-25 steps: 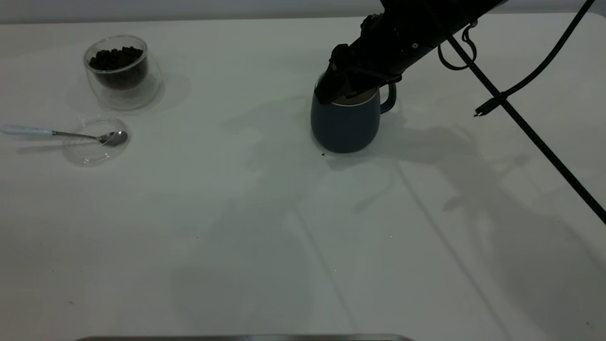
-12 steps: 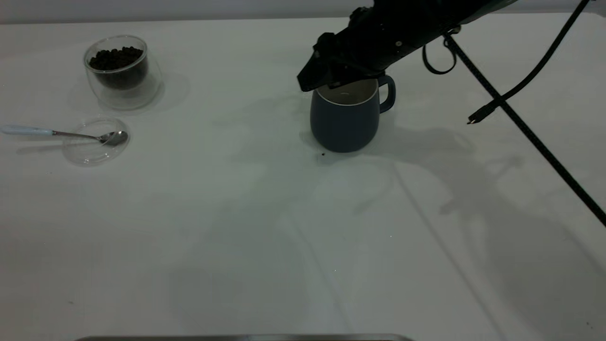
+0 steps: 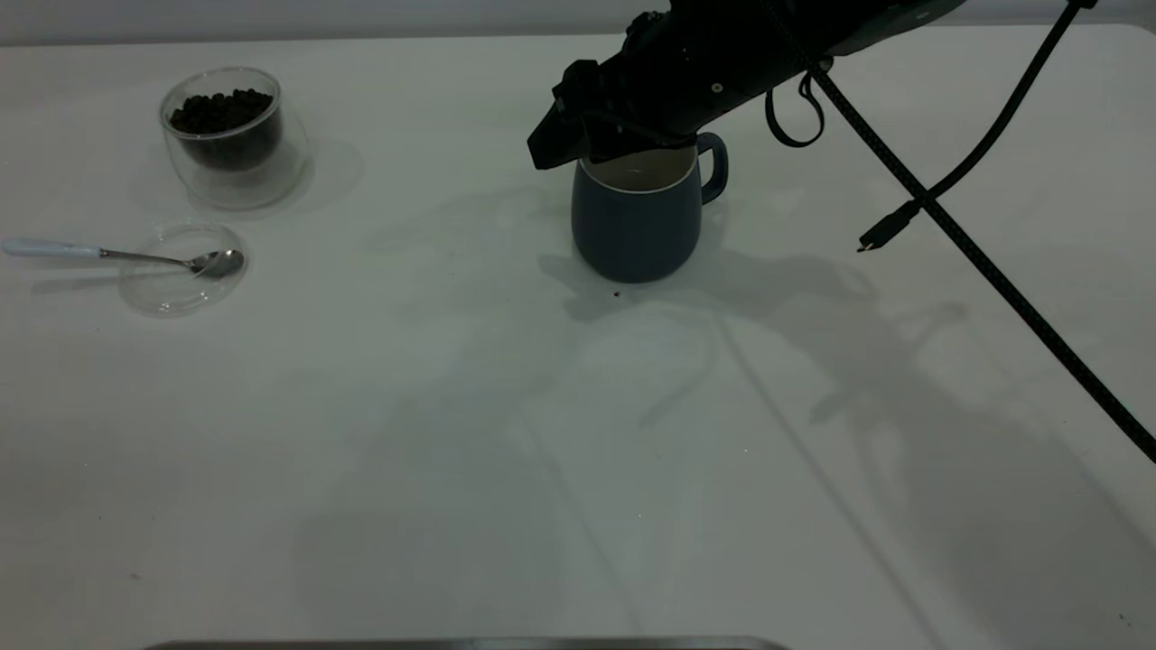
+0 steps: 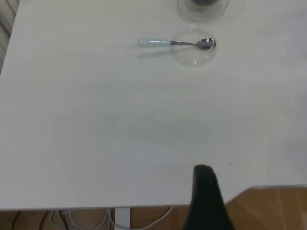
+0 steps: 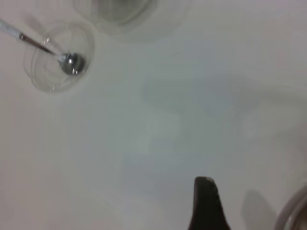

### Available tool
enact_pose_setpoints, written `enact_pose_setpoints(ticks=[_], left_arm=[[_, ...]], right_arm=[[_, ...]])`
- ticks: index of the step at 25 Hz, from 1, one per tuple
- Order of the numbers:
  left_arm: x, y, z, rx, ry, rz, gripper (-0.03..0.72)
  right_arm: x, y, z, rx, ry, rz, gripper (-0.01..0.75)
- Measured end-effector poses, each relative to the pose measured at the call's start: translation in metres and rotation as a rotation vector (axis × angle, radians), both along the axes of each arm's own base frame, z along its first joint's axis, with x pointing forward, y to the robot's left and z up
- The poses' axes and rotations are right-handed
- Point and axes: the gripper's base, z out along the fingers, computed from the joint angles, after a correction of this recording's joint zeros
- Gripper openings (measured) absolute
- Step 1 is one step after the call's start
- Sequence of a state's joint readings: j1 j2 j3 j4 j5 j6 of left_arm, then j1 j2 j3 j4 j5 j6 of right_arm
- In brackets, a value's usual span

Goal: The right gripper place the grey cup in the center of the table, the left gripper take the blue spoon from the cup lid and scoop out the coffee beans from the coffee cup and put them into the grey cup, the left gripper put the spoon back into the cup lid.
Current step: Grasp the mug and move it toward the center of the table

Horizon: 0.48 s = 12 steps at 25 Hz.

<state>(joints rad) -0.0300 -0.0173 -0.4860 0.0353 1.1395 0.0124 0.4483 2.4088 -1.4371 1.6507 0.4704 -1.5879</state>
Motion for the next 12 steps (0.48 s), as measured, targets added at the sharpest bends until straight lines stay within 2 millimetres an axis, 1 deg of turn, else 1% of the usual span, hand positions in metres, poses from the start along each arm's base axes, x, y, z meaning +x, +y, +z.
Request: enact_pose_setpoints(ticks=[12], left_arm=[[0.0000,0.0000,0.0000,0.000,0.000,0.000,0.592]], right_arm=[[0.0012,-0.0007,0.0000,-0.010,-0.017,-0.003,0.490]])
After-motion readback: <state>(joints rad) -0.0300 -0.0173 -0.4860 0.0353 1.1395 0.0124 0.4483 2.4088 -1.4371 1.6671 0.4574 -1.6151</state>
